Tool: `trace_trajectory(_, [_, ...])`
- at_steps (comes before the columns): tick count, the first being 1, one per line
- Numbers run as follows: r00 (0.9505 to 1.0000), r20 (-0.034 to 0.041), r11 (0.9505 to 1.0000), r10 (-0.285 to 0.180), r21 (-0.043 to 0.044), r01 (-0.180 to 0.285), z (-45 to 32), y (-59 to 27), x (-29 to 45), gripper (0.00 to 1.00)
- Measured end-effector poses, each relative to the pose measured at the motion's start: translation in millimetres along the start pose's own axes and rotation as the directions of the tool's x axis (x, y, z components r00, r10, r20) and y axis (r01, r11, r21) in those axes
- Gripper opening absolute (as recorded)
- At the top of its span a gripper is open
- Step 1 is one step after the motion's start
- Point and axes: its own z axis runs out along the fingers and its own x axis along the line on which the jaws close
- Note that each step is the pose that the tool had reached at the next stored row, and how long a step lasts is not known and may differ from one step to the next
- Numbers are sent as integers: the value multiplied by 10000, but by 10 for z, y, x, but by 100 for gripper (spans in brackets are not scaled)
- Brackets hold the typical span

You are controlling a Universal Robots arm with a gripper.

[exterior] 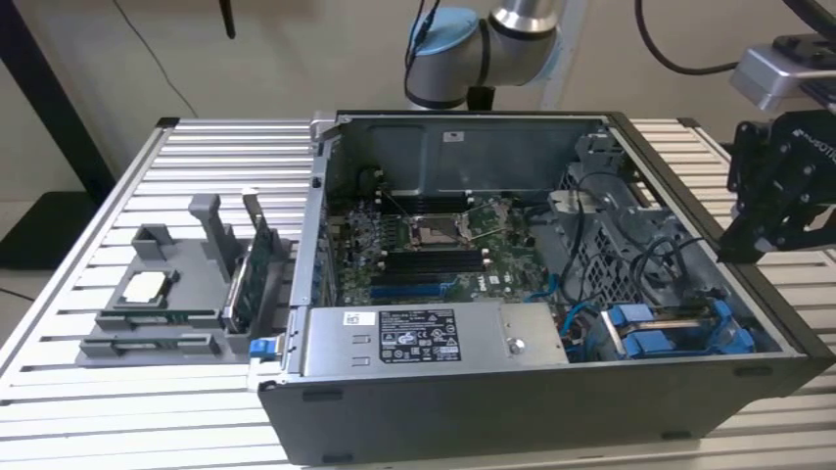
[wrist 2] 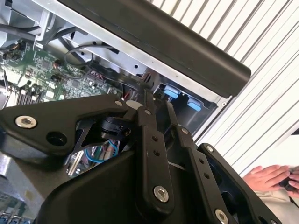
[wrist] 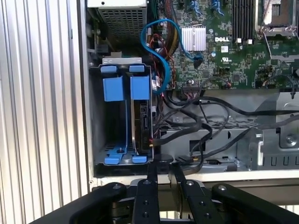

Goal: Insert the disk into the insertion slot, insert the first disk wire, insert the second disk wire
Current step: 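Insert the second disk wire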

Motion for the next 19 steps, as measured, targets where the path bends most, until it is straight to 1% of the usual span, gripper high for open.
trace_trajectory(5, [10000,47,10000,1,-2,-1,18,-14,-42,27])
trace_trajectory(9, [10000,69,10000,1,-3,-1,32,-23,-70,27])
trace_trajectory(13, [10000,75,10000,2,-3,-2,42,-32,-85,27])
trace_trajectory(19, [10000,71,10000,1,-3,-1,44,-39,-86,27])
